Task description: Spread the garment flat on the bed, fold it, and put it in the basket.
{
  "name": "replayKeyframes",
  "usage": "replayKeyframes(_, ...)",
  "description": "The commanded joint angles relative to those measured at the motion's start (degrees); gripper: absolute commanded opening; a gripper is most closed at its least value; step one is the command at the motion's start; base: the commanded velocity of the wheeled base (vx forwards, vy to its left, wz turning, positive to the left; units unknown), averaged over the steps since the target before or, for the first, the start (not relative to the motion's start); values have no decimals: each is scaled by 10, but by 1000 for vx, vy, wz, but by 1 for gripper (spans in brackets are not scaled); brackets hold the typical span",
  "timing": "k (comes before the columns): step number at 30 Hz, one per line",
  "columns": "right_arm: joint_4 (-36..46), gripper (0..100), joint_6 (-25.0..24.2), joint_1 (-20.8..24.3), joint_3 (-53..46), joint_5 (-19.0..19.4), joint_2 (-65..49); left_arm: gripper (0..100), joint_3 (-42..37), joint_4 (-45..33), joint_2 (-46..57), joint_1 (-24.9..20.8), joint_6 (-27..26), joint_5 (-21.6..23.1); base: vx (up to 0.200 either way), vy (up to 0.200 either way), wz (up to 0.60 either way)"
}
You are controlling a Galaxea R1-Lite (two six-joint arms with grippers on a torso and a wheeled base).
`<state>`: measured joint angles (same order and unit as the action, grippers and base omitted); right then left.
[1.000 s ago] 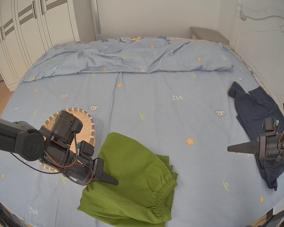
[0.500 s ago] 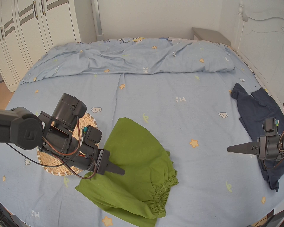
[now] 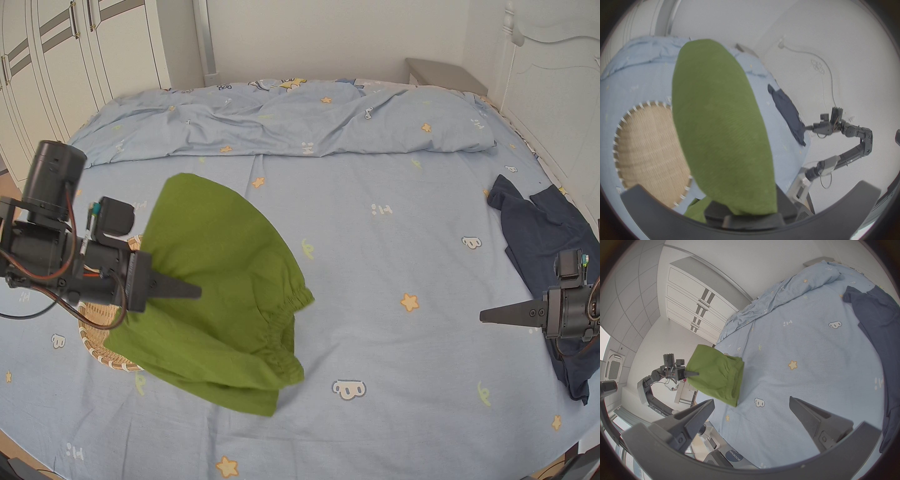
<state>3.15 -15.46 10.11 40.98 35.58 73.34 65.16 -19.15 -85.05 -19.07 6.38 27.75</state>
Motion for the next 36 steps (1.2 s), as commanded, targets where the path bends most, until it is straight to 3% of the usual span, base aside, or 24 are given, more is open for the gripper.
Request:
replayKeyframes(1,-1,100,0,-1,0,2,2,0,-5,51,56,63,2,-10,0,0,0)
replayKeyframes(12,-1,100,0,-3,0,2,7,0,-4,133,42,174,18,-2,0,0,0)
replayKeyframes(15,-1,100,0,-3,0,2,7,0,0,165,4,201,47,-1,0,0,0)
replayKeyframes(22,-1,100,0,-2,0,2,7,0,-28,174,-15,229,58,-3,0,0,0)
replayKeyframes(26,-1,100,0,1,0,3,8,0,-72,175,-27,243,87,-5,0,0,0)
replayKeyframes(30,1,100,0,4,0,3,3,0,-113,175,-42,244,149,-7,0,0,0)
replayKeyframes(36,3,100,0,4,0,3,1,0,-134,174,-73,267,158,-11,0,0,0)
